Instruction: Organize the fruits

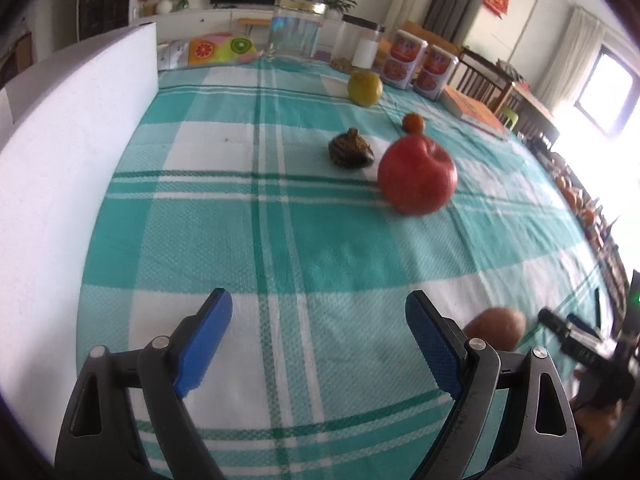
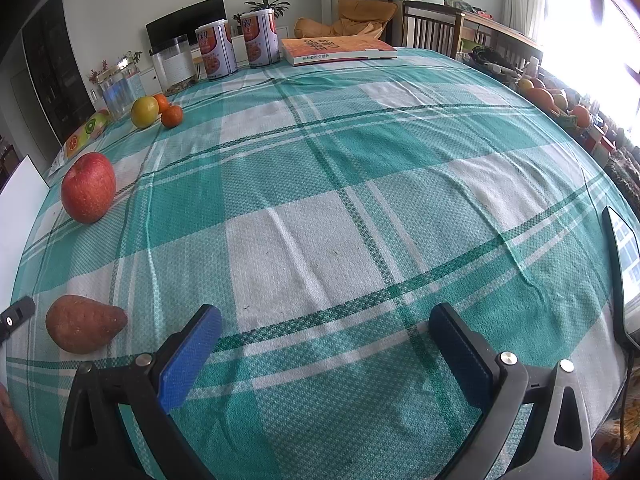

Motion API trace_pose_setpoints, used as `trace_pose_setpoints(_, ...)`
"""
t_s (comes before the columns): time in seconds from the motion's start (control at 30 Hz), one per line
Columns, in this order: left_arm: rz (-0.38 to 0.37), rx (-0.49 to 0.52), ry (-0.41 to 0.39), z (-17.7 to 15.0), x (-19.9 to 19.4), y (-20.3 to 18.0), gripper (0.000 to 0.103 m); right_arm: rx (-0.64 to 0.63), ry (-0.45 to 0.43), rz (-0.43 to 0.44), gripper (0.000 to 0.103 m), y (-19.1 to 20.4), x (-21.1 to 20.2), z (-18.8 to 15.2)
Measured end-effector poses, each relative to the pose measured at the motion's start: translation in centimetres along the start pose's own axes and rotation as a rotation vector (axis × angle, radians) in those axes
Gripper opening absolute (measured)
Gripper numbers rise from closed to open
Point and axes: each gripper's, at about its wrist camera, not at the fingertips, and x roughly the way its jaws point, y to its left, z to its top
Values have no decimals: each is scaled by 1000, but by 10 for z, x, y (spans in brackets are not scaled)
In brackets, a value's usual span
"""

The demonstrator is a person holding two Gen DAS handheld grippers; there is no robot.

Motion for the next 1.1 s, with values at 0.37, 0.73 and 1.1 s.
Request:
trace_pose_setpoints(0.37, -75, -109, 179, 127, 83, -26, 87, 0, 0, 1, 103, 0, 0, 0)
trace_pose_setpoints(0.73, 9, -55, 305, 130, 120, -30, 44, -1, 0, 2, 103, 0, 0, 0)
trace_pose_setpoints(1.1, 53, -7, 247, 119, 99, -16, 37, -1, 0, 2, 103, 0, 0, 0)
